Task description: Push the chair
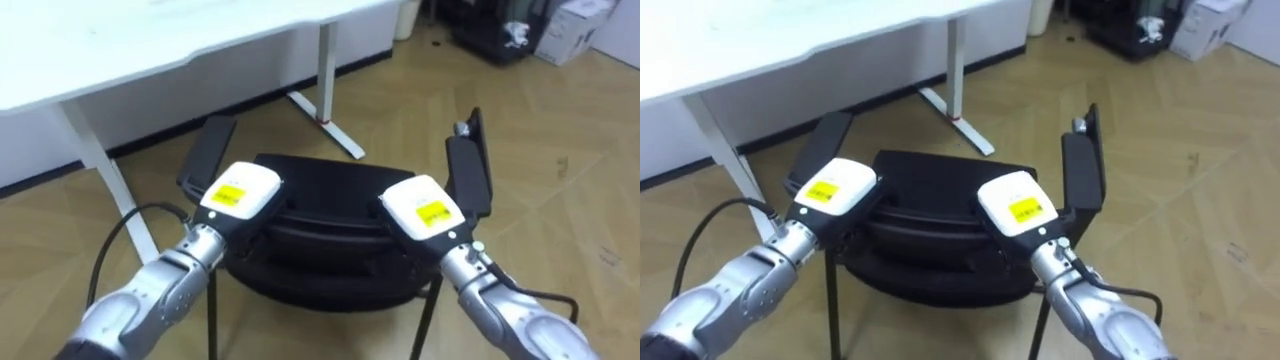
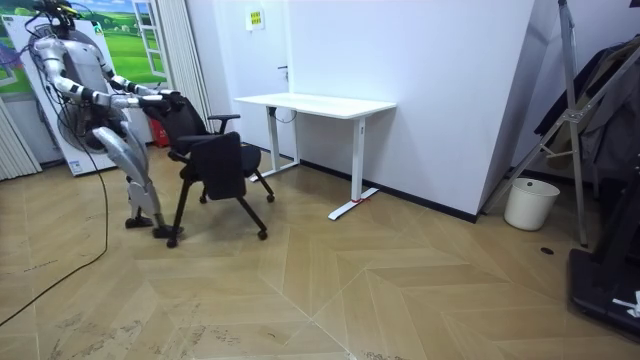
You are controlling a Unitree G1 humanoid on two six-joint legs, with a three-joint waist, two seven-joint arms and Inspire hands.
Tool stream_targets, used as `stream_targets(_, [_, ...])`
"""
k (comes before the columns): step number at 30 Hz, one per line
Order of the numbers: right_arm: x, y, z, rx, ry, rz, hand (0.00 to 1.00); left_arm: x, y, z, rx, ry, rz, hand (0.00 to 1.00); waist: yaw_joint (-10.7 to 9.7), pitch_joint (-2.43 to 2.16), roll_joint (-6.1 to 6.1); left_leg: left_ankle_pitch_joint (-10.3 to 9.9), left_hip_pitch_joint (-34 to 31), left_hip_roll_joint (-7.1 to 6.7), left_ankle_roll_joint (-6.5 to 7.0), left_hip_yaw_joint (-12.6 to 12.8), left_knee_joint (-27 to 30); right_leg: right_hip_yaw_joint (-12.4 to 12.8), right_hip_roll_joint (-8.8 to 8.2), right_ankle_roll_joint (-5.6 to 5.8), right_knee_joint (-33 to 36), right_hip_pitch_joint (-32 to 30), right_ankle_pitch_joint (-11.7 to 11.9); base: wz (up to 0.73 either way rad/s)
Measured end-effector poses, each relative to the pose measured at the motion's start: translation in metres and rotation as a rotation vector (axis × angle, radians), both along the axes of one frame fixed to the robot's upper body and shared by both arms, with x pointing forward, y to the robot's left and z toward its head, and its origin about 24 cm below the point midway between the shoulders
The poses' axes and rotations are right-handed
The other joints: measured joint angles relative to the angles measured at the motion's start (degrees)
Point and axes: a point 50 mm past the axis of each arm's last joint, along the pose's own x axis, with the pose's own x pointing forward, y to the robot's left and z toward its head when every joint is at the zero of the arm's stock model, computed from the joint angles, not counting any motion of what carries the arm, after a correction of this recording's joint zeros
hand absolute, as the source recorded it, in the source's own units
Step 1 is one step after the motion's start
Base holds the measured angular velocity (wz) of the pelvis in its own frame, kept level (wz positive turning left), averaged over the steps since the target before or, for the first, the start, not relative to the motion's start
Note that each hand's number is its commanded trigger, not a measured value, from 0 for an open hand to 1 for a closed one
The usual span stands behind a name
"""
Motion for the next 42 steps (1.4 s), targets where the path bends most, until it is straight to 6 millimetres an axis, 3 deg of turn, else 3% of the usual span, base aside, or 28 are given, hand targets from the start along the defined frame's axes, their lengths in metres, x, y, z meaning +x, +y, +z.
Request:
stream_targets(1, [0.002,-0.001,0.002,-0.005,-0.004,0.005,1.0,0.0,0.0,0.0,-0.004,-0.002,0.003,1.0,0.0,-0.06,0.29,-0.8,0.0,0.62,-0.44,-0.5,0.6,-0.2,0.58,-0.07,1.0,0.1,0.0,0.4])
stream_targets(3, [0.007,-0.003,0.008,-0.015,-0.011,0.004,1.0,0.004,-0.003,0.004,-0.019,-0.017,0.008,1.0,-0.2,-0.13,1.09,-3.0,1.9,2.93,-2.48,-0.3,1.2,-0.9,2.27,-2.83,5.3,0.3,-1.3,0.44])
stream_targets(4, [0.008,-0.004,0.008,-0.016,-0.009,-0.001,1.0,0.006,-0.004,0.005,-0.021,-0.02,0.006,1.0,-0.2,-0.14,1.24,-3.4,2.3,3.58,-3.06,0.2,1.7,-1.3,2.83,-3.01,6.6,0.5,-2.8,0.47])
stream_targets(6, [0.011,-0.003,0.01,-0.024,0.012,0.0,1.0,0.008,-0.004,0.007,-0.012,-0.025,0.003,1.0,1.1,0.23,0.88,-2.9,0.5,6.52,-4.91,3.9,12.9,-1.6,3.78,-4.08,10.7,2.2,-8.0,0.26])
stream_targets(7, [0.011,-0.003,0.009,-0.026,0.02,0.004,1.0,0.008,-0.004,0.006,-0.009,-0.021,0.005,1.0,1.6,0.45,0.52,-1.8,-0.5,7.11,-6.11,4.2,16.5,-1.7,3.87,-4.5,11.6,2.8,-8.9,0.05])
stream_targets(8, [0.01,-0.003,0.007,-0.027,0.035,0.009,1.0,0.006,-0.003,0.003,-0.009,-0.01,0.009,1.0,2.3,0.55,0.44,1.4,-2.3,8.48,-7.44,4.3,23.5,-2.0,4.0,-5.22,13.1,4.6,-10.7,0.07])
stream_targets(9, [0.008,-0.002,0.004,-0.026,0.048,0.014,1.0,0.004,-0.003,0.0,-0.011,0.001,0.014,1.0,2.9,0.72,0.17,6.1,-3.8,9.4,-7.7,4.4,29.3,-2.6,3.9,-5.7,13.9,6.6,-12.6,0.11])
stream_targets(10, [0.008,-0.002,0.004,-0.027,0.05,0.017,1.0,0.003,-0.002,0.0,-0.012,0.004,0.016,1.0,3.1,0.86,-0.12,8.7,-4.6,9.59,-7.65,4.4,31.6,-2.9,3.75,-5.89,14.1,7.4,-13.4,0.2])
stream_targets(11, [0.008,-0.002,0.004,-0.027,0.05,0.021,1.0,0.003,-0.002,0.0,-0.013,-0.002,0.016,1.0,3.7,1.02,-0.87,13.4,-6.7,10.11,-7.56,4.4,35.1,-3.5,3.51,-6.23,14.0,8.6,-14.7,0.34])
stream_targets(12, [0.01,-0.001,0.007,-0.026,0.038,0.022,1.0,0.005,-0.002,0.004,-0.014,-0.023,0.013,1.0,3.8,1.38,-1.64,14.3,-9.2,11.03,-7.6,4.7,37.9,-4.1,3.47,-6.45,13.9,9.2,-15.9,0.37])
stream_targets(14, [0.015,-0.002,0.011,-0.027,0.023,0.019,1.0,0.009,-0.003,0.009,-0.015,-0.05,0.01,1.0,4.7,1.86,-2.37,13.0,-13.4,12.37,-6.76,5.7,38.8,-4.8,3.44,-7.06,13.4,10.0,-16.8,0.18])
stream_targets(16, [0.018,-0.002,0.012,-0.03,0.02,0.019,1.0,0.01,-0.003,0.009,-0.015,-0.058,0.012,1.0,5.4,2.18,-2.99,10.9,-16.9,12.25,-7.11,6.3,36.6,-4.8,3.43,-7.21,12.3,11.5,-17.3,0.0])
stream_targets(18, [0.018,-0.002,0.012,-0.033,0.024,0.018,1.0,0.009,-0.004,0.007,-0.022,-0.065,0.017,1.0,6.1,2.28,-3.4,9.4,-20.6,11.26,-7.31,7.2,26.7,-4.9,3.27,-6.88,9.5,13.9,-17.5,0.02])
stream_targets(19, [0.018,-0.002,0.012,-0.032,0.022,0.019,1.0,0.008,-0.004,0.007,-0.022,-0.069,0.019,1.0,6.1,2.21,-3.54,9.5,-21.3,10.92,-7.34,7.3,23.2,-4.9,3.21,-6.72,8.9,14.3,-17.7,0.0])
stream_targets(21, [0.017,-0.002,0.011,-0.03,0.017,0.022,1.0,0.006,-0.003,0.007,-0.017,-0.086,0.018,1.0,6.5,1.45,-4.05,10.7,-23.1,9.08,-7.51,9.1,7.4,-5.4,3.17,-6.31,6.4,15.7,-17.9,0.07])
stream_targets(22, [0.017,-0.002,0.012,-0.03,0.016,0.022,1.0,0.006,-0.004,0.008,-0.015,-0.088,0.016,1.0,6.4,1.38,-4.03,12.2,-23.2,8.74,-7.4,9.7,3.3,-5.7,3.19,-6.17,5.7,16.4,-18.0,0.13])
stream_targets(24, [0.015,0.0,0.011,-0.029,0.016,0.021,1.0,0.005,-0.003,0.008,-0.015,-0.091,0.019,1.0,6.6,0.16,-4.47,21.4,-21.7,6.65,-5.44,10.7,-7.2,-5.7,3.16,-5.28,3.8,18.3,-18.5,0.06])
stream_targets(25, [0.015,0.0,0.011,-0.028,0.016,0.023,1.0,0.004,-0.002,0.009,-0.017,-0.095,0.024,1.0,6.5,-0.18,-4.35,23.4,-20.9,6.0,-4.9,10.7,-8.9,-5.9,3.04,-5.04,3.4,18.8,-18.6,0.13])
stream_targets(26, [0.016,0.001,0.014,-0.025,0.003,0.029,1.0,0.003,-0.001,0.012,-0.021,-0.108,0.028,1.0,6.2,-0.15,-4.64,25.6,-19.8,5.05,-4.14,10.6,-10.7,-6.3,2.63,-4.36,3.0,19.6,-19.0,0.17])
stream_targets(27, [0.016,0.003,0.017,-0.023,-0.009,0.037,1.0,0.002,0.001,0.016,-0.021,-0.124,0.032,1.0,6.3,0.11,-5.23,26.5,-19.1,4.32,-3.58,10.6,-10.7,-6.2,2.05,-3.69,2.7,20.0,-19.3,0.11])
stream_targets(31, [0.018,0.007,0.02,-0.018,-0.022,0.037,1.0,0.004,0.004,0.022,-0.008,-0.136,0.04,1.0,7.3,0.14,-7.47,25.1,-18.1,2.16,-3.12,11.7,-10.0,-6.4,-0.23,-2.27,1.5,21.7,-20.1,0.01])
stream_targets(33, [0.019,0.009,0.02,-0.015,-0.015,0.027,1.0,0.006,0.004,0.023,-0.001,-0.131,0.042,1.0,8.6,0.5,-8.15,21.9,-17.4,1.62,-3.36,12.3,-8.2,-7.2,-1.12,-1.24,2.3,23.1,-20.6,-0.05])
stream_targets(34, [0.019,0.009,0.02,-0.012,-0.012,0.028,1.0,0.006,0.004,0.023,0.003,-0.129,0.042,1.0,8.8,0.58,-8.49,21.4,-17.0,1.34,-3.41,12.6,-8.3,-7.6,-1.74,-0.56,3.7,23.0,-21.0,0.08])
stream_targets(37, [0.02,0.01,0.021,-0.015,-0.011,0.03,1.0,0.006,0.003,0.024,0.005,-0.127,0.046,1.0,9.4,0.61,-8.99,19.2,-15.4,0.47,-2.86,13.5,-7.8,-9.4,-6.06,1.8,19.0,18.0,-20.7,0.12])
stream_targets(38, [0.02,0.011,0.02,-0.019,-0.007,0.032,1.0,0.006,0.004,0.023,0.005,-0.124,0.049,1.0,9.4,0.71,-9.01,18.3,-14.3,0.07,-2.75,13.2,-7.4,-9.8,-7.21,2.39,24.1,16.7,-18.9,0.27])
stream_targets(40, [0.018,0.013,0.015,-0.017,0.009,0.026,1.0,0.006,0.004,0.021,0.017,-0.114,0.049,1.0,9.4,0.99,-8.42,16.7,-12.2,0.63,-2.98,10.6,-6.8,-10.1,-7.03,2.24,29.6,15.9,-13.2,0.41])
stream_targets(41, [0.017,0.014,0.012,-0.014,0.019,0.021,1.0,0.005,0.003,0.02,0.022,-0.115,0.046,1.0,9.4,1.58,-6.79,15.4,-10.7,2.6,-3.52,7.9,-6.8,-10.0,-5.96,2.34,33.3,14.2,-8.5,0.34])
stream_targets(42, [0.017,0.015,0.012,-0.008,0.014,0.021,1.0,0.006,0.004,0.021,0.027,-0.122,0.045,1.0,9.5,1.66,-6.64,15.0,-10.7,3.09,-3.81,7.2,-6.5,-9.7,-6.01,2.33,34.7,12.9,-8.9,0.23])
